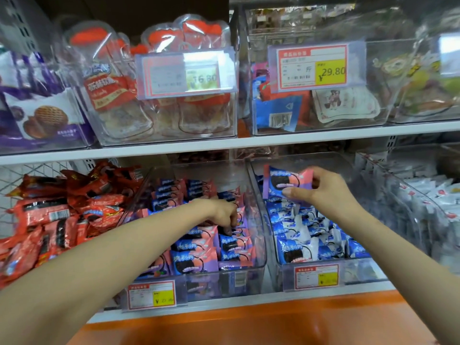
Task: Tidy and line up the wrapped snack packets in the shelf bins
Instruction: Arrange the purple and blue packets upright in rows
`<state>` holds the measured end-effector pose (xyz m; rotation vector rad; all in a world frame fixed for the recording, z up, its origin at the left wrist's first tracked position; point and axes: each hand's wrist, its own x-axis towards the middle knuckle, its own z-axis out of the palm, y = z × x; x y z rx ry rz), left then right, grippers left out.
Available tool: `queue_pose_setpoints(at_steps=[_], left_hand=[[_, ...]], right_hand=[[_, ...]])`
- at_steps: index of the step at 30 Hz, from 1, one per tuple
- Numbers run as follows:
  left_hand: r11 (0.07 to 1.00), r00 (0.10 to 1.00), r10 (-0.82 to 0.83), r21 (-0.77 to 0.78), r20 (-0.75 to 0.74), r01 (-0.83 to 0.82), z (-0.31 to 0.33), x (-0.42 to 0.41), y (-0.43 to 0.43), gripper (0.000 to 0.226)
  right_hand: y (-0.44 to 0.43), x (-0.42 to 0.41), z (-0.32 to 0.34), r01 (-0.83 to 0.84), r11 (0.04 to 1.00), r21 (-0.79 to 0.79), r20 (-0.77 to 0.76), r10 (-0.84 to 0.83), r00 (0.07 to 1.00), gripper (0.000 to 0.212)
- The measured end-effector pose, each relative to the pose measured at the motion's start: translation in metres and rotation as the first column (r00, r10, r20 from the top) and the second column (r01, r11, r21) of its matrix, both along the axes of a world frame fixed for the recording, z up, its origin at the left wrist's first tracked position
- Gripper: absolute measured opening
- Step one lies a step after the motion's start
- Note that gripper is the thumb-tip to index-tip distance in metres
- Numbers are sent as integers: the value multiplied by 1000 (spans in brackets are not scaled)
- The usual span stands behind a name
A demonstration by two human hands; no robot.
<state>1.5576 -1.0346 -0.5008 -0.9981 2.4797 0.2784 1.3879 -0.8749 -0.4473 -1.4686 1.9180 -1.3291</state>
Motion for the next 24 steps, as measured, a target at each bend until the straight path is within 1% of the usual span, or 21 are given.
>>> queue_pose_setpoints(at_steps=[3, 8, 10, 15, 18, 22, 24], left_hand=[[997, 1000, 29, 73, -6, -28, 2, 1, 0, 42], [993, 999, 37, 116, -12, -35, 2, 2, 2, 43], [994, 1000, 14, 108, -4, -14, 3, 3, 3, 41], [988, 996, -14, 152, -84, 26, 5, 7, 5, 38], [996, 991, -30, 78, -132, 41, 1, 7, 5, 36], [983, 982, -90, -175, -166, 60, -4, 10, 0, 38], [972, 983, -102, -228, -153, 65, -7, 10, -2, 39]], right_hand=[[2, 4, 0, -48, 999, 9, -30, 48, 998, 26], [6, 6, 3, -64, 998, -1, -22, 64, 998, 25], [8, 6, 4, -67, 998, -1, -18, 67, 998, 26], [8, 5, 4, -62, 998, 2, 5, 62, 998, 25], [8, 5, 5, -55, 998, -2, 7, 55, 998, 25], [7, 5, 6, -63, 998, 3, 4, 63, 998, 24], [6, 5, 5, -64, 998, 4, -2, 64, 998, 24]])
